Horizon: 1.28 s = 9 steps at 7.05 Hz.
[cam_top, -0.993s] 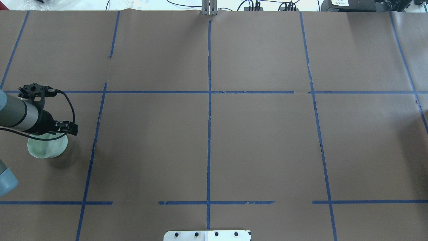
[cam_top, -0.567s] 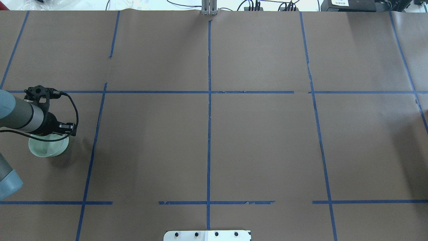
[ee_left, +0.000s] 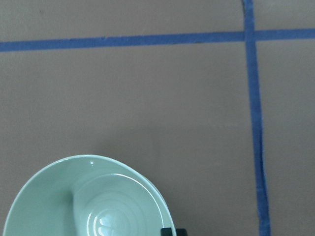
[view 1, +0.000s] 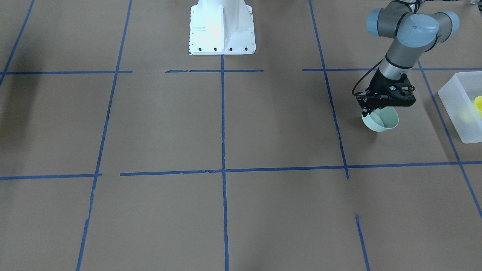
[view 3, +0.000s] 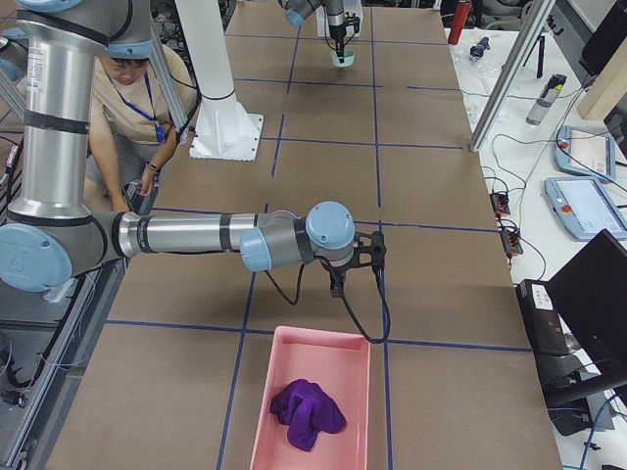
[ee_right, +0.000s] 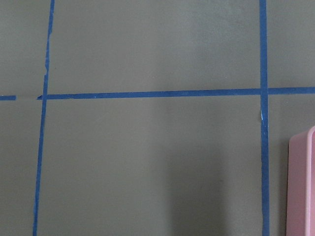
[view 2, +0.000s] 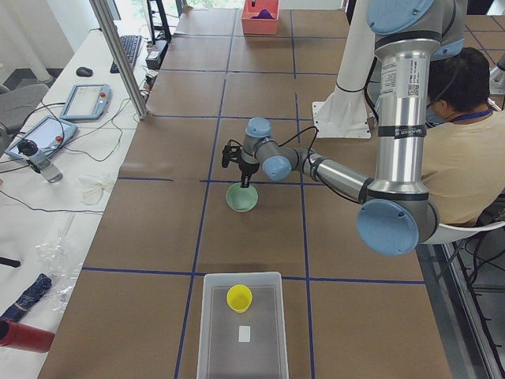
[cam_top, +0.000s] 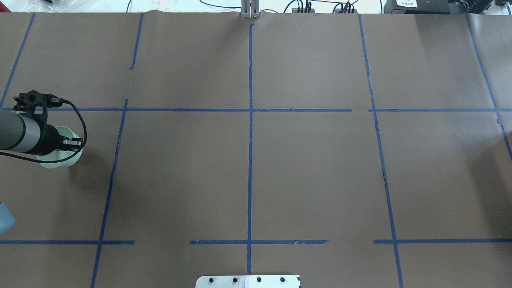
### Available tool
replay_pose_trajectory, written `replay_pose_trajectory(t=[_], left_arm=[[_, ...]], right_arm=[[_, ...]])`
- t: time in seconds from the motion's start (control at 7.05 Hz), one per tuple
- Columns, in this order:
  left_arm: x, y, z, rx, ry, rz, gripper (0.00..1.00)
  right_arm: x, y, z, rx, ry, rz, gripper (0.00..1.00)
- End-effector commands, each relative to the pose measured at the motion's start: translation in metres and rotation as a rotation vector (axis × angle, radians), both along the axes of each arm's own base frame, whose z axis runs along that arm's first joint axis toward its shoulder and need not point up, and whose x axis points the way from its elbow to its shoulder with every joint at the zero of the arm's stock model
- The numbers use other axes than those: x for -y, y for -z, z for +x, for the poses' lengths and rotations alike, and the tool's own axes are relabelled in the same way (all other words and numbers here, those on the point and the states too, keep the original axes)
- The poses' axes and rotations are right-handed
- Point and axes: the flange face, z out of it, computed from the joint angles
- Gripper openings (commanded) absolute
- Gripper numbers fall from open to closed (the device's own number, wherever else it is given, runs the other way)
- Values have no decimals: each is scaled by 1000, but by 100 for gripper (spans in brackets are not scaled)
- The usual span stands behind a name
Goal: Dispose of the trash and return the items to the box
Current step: 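Lift the green bowl with the left gripper and place it into the clear bin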
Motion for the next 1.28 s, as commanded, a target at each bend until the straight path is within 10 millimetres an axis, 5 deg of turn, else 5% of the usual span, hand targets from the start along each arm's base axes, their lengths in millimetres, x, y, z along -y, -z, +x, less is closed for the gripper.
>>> replay_pose_trajectory(t=[0.0, 0.14, 0.28, 0.57, 0.71, 0.85, 1.13], left_arm=[[23, -1, -112, 85, 59, 150, 0], [22, -30, -162, 191, 7, 224, 0], [13, -54, -191, 270, -62, 271, 0], [19, -176, -311, 460, -170, 289, 0], [2, -228, -321, 339, -219, 228, 0], [-7, -259, -314, 246, -295, 227, 0], [-4, -292, -316, 249, -309, 193, 0]], right_arm=[[-1, 22, -10, 50, -5, -26, 100], [-1, 37, -26, 56, -2, -54, 100], [-1, 41, -39, 52, 16, -47, 100], [0, 45, -49, 49, 4, -53, 100], [0, 44, -57, 39, 10, -66, 100], [1, 42, -63, 24, 14, -74, 100], [1, 43, -65, 22, 15, -70, 100]])
